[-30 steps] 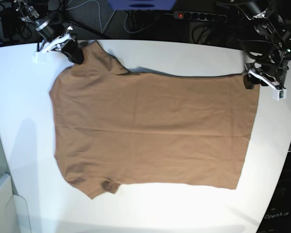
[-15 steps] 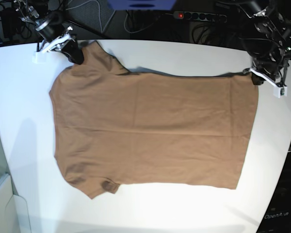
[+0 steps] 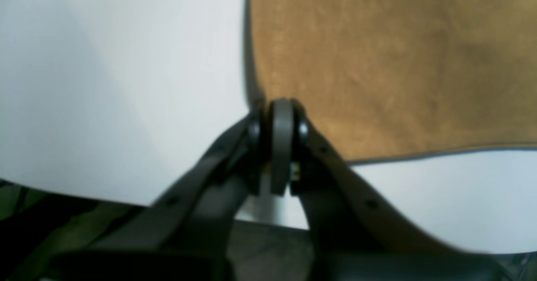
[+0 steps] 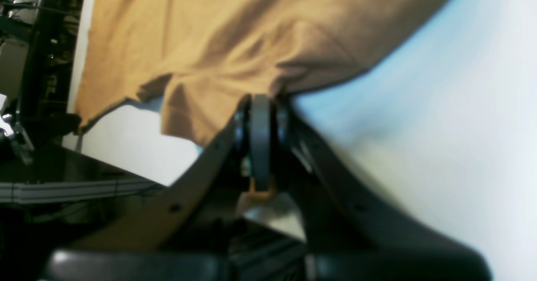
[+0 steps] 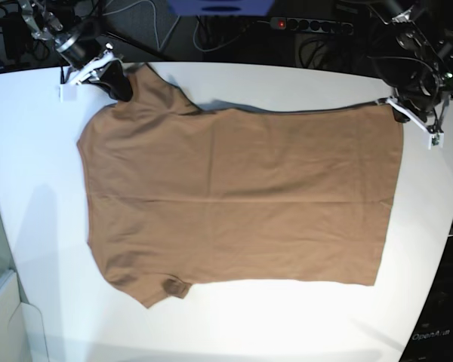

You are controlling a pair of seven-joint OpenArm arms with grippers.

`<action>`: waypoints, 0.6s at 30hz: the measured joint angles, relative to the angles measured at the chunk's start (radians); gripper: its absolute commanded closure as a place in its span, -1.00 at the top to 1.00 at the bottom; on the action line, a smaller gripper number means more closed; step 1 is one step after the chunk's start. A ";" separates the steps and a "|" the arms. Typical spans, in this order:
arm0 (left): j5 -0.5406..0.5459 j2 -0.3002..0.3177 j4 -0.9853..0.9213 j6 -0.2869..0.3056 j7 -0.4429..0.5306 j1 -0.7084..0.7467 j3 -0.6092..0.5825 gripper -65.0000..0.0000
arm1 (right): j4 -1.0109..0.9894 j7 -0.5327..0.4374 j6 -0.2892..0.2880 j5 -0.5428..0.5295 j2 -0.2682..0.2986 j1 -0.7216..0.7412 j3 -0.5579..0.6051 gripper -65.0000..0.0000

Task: Fold the T-shirt properly
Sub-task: 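Lift the held shirt edge with both grippers off the table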

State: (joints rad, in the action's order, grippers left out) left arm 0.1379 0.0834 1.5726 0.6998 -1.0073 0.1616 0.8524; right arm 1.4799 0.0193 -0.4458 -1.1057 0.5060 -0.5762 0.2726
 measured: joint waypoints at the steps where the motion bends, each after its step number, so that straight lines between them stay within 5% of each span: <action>1: 0.000 0.001 0.000 0.000 0.000 0.000 0.000 -0.93 | 0.011 -0.002 0.001 0.000 0.004 0.002 -0.003 -0.97; 18: -0.010 0.006 0.001 0.000 -0.005 -0.082 0.000 -0.93 | 0.138 -0.019 -0.002 0.001 0.039 -0.001 -0.095 -0.97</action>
State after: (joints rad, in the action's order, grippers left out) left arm 0.1284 0.0895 1.5734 0.6998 -1.0126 0.0795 0.8524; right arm 1.6184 0.0006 -0.4480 -1.1049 0.5453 -0.5774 0.1772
